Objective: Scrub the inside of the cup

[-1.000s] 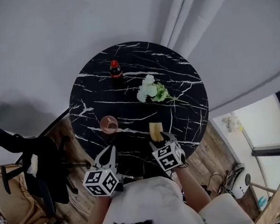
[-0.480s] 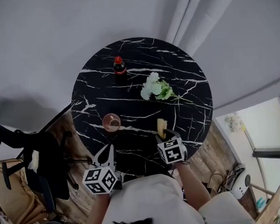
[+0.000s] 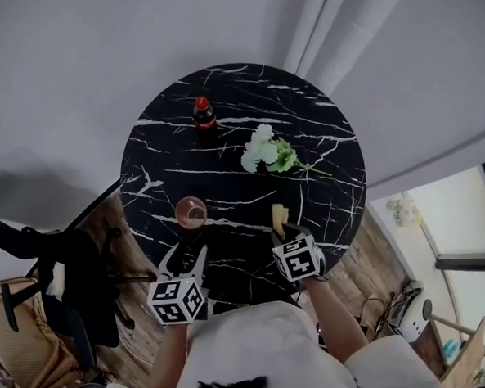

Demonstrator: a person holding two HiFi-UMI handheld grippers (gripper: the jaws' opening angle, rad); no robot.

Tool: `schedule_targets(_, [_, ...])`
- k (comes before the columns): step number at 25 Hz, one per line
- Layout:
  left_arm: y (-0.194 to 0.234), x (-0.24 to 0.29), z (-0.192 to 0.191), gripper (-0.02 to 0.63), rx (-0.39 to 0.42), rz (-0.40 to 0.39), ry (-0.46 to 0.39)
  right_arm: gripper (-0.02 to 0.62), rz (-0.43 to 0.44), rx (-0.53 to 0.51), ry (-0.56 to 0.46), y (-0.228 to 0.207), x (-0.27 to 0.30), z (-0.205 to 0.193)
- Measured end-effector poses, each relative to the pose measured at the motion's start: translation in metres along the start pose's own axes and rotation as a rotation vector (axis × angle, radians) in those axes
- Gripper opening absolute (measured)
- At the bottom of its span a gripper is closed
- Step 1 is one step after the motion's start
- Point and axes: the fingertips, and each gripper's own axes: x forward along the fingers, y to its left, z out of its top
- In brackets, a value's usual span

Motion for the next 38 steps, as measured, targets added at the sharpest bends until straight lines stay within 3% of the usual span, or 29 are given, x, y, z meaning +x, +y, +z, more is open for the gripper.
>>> schedule_targets(5, [0.009, 0.020, 0.010, 0.338, 0.030, 0.016, -0.041, 0.112, 0.022, 0.024, 0.000, 0.000, -0.001, 0.000])
schedule_targets(13, [0.026, 0.057, 0.004, 0.347, 0.073, 0.033, 0.008, 0.115, 0.036, 0.033, 0.015, 0.000, 0.000, -0.001])
schedule_targets(20, [0.025, 0.075, 0.011, 0.362, 0.159, 0.066, -0.036, 0.115, 0.048, 0.029, 0.031, 0.000, -0.001, -0.001])
schedule_targets(38, [0.028, 0.099, 0.019, 0.366, 0.211, 0.113, -0.056, 0.117, 0.088, 0.040, 0.018, 0.000, -0.002, -0.001])
